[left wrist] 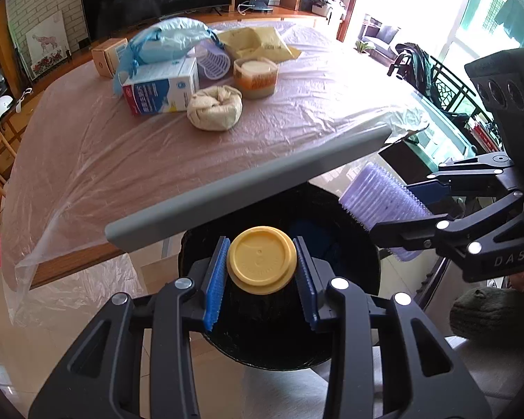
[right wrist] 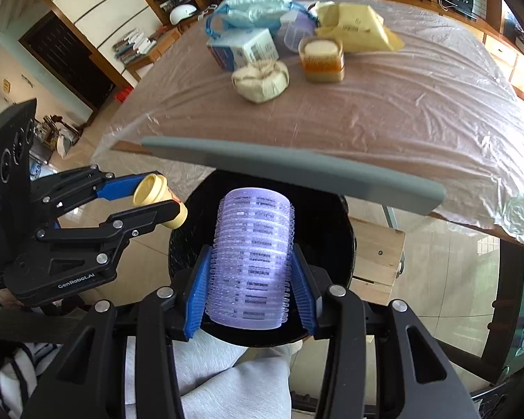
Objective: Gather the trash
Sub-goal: 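Carry the roller and cup with both tools over the black trash bin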
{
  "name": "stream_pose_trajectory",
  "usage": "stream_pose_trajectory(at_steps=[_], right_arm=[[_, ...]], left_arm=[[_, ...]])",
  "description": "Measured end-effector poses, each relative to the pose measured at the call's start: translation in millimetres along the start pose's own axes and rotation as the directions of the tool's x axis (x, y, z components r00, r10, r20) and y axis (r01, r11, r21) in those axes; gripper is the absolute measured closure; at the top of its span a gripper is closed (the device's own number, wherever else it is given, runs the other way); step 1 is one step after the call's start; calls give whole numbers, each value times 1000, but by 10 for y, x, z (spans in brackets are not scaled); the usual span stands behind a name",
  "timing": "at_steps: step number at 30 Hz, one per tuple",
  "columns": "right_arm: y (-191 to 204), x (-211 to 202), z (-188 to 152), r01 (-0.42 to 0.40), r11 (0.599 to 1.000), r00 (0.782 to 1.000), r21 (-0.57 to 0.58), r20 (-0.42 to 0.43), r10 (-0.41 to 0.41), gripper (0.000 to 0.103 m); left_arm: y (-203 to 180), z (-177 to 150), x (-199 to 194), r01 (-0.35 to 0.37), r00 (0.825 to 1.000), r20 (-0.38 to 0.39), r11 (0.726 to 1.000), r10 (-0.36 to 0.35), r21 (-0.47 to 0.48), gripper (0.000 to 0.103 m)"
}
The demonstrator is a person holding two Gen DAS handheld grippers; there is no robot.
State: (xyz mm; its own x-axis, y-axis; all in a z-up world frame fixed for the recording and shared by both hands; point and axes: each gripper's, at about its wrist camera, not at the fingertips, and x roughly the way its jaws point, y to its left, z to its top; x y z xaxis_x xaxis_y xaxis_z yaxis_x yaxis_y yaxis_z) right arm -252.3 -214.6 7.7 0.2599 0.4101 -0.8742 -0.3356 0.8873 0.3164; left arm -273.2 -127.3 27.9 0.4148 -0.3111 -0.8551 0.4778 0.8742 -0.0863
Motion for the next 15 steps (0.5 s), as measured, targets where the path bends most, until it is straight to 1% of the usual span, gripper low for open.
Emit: stream_pose_trajectory(at_steps=[8,15], right_arm=[[-20,275,-38,62,997,996,-37,-57,-64,60],[-105,454,-70,65,998,994,-17,-86,-66,60]], left_arm=[[-33,-88,181,-5,999,-41,999,7,32,65],[-12,-189,357,-8,997,-81,999,10,36,65]])
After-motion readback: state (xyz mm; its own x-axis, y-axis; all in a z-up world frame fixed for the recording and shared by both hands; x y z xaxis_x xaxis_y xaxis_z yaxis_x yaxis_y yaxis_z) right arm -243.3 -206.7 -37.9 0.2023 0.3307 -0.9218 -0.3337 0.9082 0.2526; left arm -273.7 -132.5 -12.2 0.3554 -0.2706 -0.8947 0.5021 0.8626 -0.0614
